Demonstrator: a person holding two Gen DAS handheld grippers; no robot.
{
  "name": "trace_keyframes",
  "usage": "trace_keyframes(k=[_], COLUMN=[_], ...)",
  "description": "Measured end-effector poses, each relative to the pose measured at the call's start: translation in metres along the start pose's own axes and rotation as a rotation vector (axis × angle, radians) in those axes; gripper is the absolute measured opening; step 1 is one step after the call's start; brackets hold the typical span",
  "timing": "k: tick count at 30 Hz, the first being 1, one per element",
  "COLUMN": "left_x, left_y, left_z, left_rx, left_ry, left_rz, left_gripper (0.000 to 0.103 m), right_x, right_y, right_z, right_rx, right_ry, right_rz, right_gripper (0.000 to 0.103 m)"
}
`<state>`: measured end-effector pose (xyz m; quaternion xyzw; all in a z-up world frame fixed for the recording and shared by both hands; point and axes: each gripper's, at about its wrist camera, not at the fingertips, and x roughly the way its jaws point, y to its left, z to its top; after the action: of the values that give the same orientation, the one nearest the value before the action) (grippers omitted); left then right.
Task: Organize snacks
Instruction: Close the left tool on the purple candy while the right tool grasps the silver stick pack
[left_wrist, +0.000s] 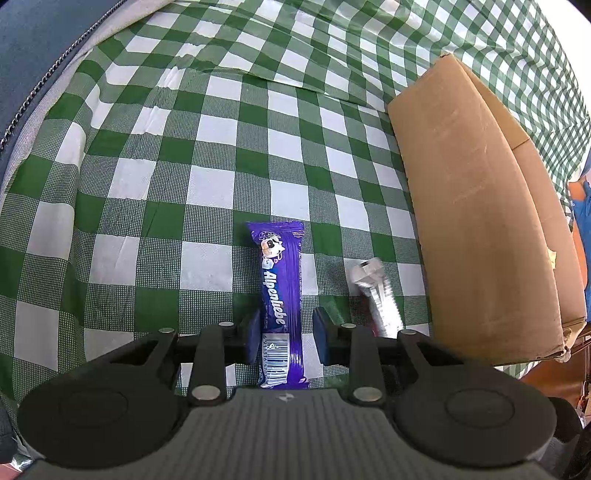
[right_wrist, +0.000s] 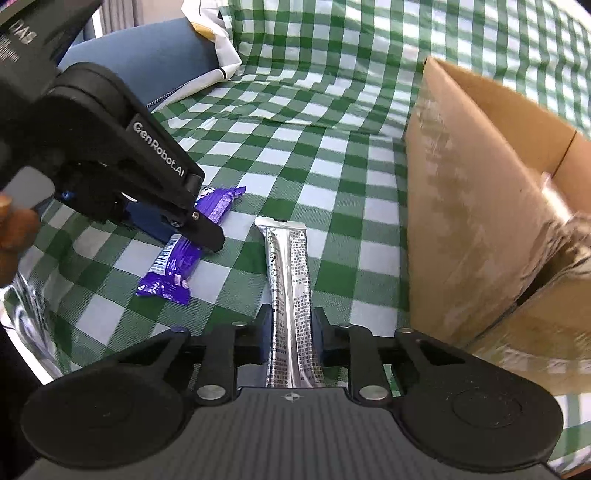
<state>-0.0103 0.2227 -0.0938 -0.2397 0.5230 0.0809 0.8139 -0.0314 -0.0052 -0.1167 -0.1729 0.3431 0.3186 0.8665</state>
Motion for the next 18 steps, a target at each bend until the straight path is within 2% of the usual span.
trace_keyframes(k=[4, 6, 18], left_x=[0.0001, 0.0, -0.0005], left_y=[-0.0001, -0.0002, 0.0005], left_z=[-0.0001, -0.0001, 0.0001], left_rx=[0.0, -0.001, 0.0], left_ry=[0.0, 0.0, 0.0], left_rz=[0.0, 0.001, -0.001], left_gripper=[0.033, 0.033, 0.033], right_x=[-0.0008, 0.0033, 0.0028], right_y=[-0.0023, -0.0031, -0.0007], right_z=[-0.0004, -0.0029, -0.0043], right_rx=[-0.009, -0.01, -0.018], right_ry=[0.003, 0.032, 0.029], right_rz=[-0.059, -0.065, -0.071], right_gripper=[0.022, 0.022, 0.022])
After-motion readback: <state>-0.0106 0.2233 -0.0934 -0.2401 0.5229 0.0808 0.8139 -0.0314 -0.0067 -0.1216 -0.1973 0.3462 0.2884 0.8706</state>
